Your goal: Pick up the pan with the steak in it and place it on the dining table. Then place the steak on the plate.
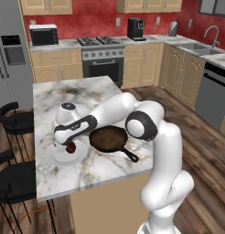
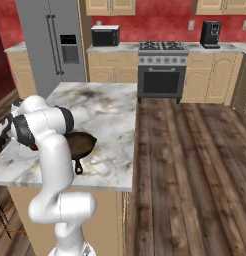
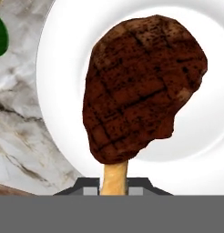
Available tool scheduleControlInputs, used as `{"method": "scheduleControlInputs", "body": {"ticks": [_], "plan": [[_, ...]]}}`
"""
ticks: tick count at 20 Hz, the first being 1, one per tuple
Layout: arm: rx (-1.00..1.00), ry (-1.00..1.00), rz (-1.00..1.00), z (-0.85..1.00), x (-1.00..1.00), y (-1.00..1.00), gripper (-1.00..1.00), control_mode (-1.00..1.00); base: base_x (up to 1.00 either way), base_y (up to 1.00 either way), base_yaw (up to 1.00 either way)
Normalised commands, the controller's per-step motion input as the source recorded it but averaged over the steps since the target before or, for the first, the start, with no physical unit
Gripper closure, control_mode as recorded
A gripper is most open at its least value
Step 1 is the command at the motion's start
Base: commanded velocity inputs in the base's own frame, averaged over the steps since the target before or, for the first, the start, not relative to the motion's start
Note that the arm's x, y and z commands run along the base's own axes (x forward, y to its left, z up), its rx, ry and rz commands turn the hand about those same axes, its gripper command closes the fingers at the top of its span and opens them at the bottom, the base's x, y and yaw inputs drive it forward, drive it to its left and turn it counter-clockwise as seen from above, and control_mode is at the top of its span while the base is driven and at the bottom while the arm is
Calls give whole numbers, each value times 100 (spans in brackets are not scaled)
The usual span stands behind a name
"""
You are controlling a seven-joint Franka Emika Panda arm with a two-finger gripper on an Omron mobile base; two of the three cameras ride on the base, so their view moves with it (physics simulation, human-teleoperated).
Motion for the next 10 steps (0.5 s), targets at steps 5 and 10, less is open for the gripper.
{"method": "scheduleControlInputs", "body": {"ticks": [5, 10], "plan": [[0, 0, 0, 0, 0, 0, 100, -100, 0, 0, 0], [0, 0, 0, 3, 0, 0, -100, -100, 0, 0, 0]]}}
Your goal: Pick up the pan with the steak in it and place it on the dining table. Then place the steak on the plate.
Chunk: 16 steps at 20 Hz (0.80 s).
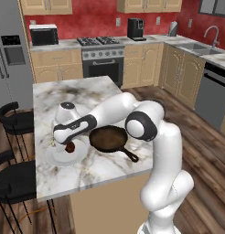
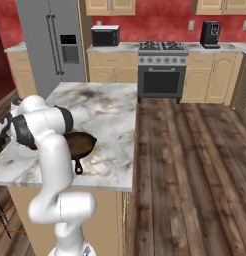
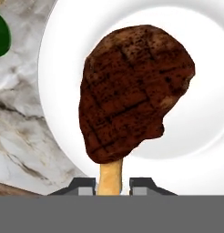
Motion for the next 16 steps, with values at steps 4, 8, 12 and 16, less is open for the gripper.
{"method": "scheduleControlInputs", "body": {"ticks": [4, 8, 12, 16], "plan": [[3, 0, -2, 22, -11, 0, -100, -100, 0, 0, 0], [3, 0, -3, 34, -19, 0, -100, -100, 0, 0, 0], [3, 5, -7, 41, -32, -23, -100, -100, 0, 0, 0], [4, 9, -9, 53, -44, -46, -100, -100, 0, 0, 0]]}}
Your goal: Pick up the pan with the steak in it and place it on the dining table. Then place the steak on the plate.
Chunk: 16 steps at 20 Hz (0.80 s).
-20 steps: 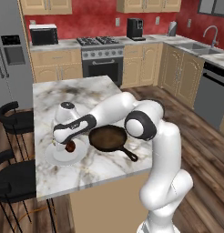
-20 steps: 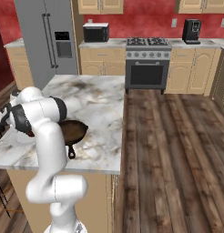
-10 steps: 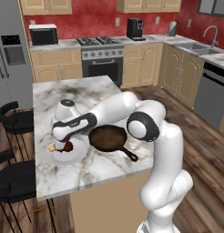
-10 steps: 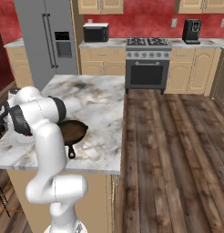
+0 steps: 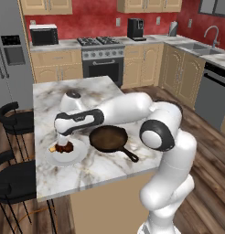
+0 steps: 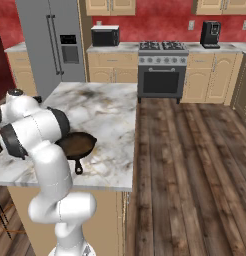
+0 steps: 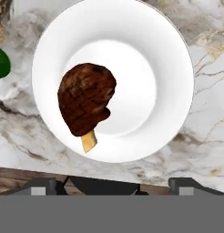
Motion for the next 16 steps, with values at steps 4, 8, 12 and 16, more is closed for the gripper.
{"method": "scheduleControlInputs", "body": {"ticks": [4, 8, 12, 16], "plan": [[2, 12, -12, 57, -48, -65, -100, -100, 0, 0, 0], [0, 11, -12, 48, -42, -74, -100, -100, 0, 0, 0], [0, 7, -13, 47, -28, -72, -100, -100, 0, 0, 0], [0, 5, -15, 52, -17, -67, -100, -100, 0, 0, 0]]}}
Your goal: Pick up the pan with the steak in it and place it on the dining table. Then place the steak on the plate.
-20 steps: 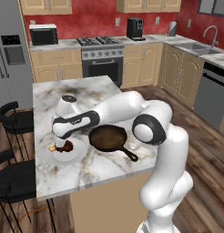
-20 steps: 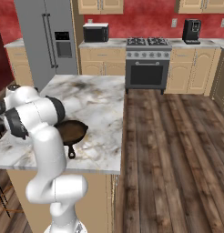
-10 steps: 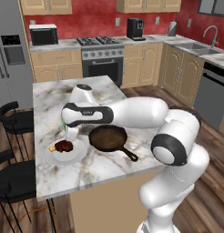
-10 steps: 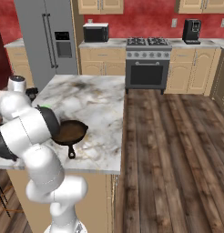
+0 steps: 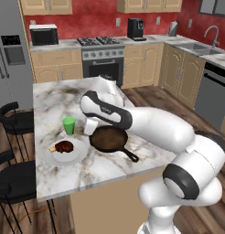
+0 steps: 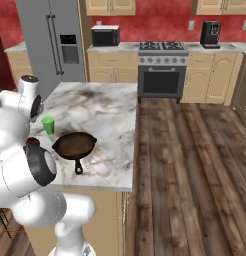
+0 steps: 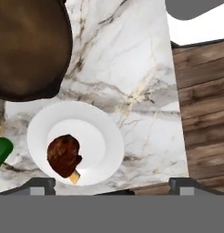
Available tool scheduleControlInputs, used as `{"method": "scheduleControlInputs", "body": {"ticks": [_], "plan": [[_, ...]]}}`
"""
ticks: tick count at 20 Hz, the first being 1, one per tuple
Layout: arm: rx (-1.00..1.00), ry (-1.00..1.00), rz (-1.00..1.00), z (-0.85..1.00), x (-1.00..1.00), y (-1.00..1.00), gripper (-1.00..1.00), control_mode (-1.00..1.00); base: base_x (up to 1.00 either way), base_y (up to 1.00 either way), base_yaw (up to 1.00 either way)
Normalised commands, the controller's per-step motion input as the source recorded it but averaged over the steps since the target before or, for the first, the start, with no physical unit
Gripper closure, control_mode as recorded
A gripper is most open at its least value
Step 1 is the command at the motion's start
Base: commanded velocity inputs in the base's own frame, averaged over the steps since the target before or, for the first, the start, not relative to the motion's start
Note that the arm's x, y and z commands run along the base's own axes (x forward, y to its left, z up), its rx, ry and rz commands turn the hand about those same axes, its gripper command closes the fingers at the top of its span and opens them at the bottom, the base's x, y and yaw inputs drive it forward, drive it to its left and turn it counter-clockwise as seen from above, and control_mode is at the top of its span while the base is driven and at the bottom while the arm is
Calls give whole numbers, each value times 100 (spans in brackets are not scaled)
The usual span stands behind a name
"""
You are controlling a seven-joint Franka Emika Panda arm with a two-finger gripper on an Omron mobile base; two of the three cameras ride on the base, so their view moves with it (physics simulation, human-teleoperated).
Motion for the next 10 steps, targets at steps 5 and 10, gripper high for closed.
{"method": "scheduleControlInputs", "body": {"ticks": [5, 10], "plan": [[0, 8, -16, 48, -6, -62, -100, -100, 0, 0, 0], [0, 11, -15, 43, -9, -68, -100, -100, 0, 0, 0]]}}
